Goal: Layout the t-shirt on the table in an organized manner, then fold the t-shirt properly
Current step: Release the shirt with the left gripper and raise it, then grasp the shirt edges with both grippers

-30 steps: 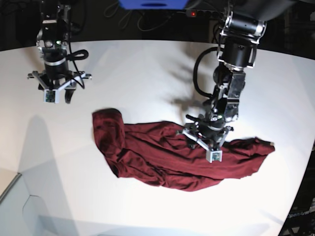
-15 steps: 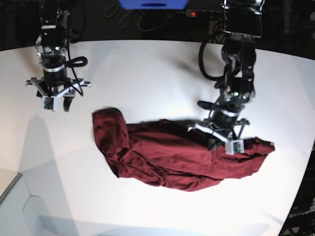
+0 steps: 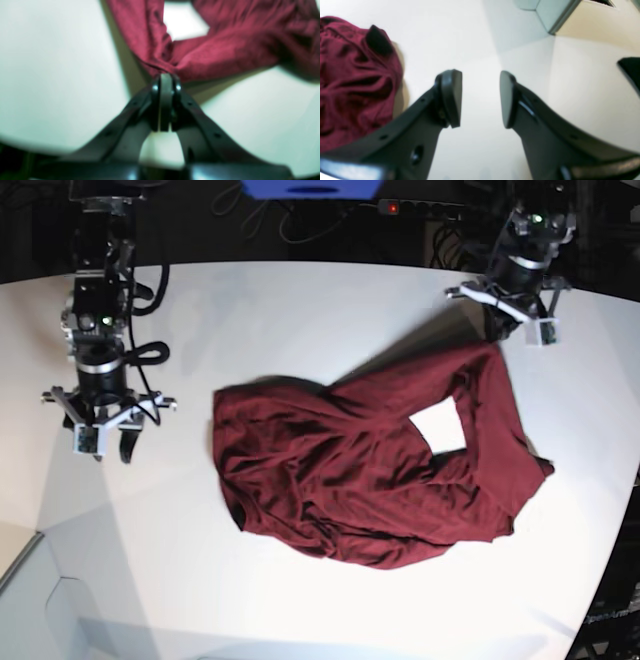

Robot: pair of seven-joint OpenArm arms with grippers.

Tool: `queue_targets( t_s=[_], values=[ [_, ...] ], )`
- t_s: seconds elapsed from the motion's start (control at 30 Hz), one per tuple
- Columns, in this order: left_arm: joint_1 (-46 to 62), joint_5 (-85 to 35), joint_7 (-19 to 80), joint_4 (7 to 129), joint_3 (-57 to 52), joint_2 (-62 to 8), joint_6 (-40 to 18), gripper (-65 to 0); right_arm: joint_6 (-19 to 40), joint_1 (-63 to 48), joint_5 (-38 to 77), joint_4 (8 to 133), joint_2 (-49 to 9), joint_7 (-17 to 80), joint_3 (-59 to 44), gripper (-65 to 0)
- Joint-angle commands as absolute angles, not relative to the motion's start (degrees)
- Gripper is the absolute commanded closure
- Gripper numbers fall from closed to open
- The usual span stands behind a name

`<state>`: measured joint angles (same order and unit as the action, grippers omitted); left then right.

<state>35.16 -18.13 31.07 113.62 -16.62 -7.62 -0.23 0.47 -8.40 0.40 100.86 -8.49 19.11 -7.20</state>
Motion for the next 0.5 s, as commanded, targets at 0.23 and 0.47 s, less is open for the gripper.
queue_targets(
  t_s=[0.23, 0.47],
  values=[
    [41.36, -18.33, 29.76, 113.01, -22.02, -7.52, -0.22, -0.3, 0.40, -0.75, 0.31, 101.67, -8.84, 26.77, -3.47, -25.2],
    [42.24, -18.42, 29.76, 114.68, -23.69, -7.43, -0.22, -3.2, 0.40, 6.64, 0.31, 97.63, -8.75, 39.52, 3.21, -26.3]
  ],
)
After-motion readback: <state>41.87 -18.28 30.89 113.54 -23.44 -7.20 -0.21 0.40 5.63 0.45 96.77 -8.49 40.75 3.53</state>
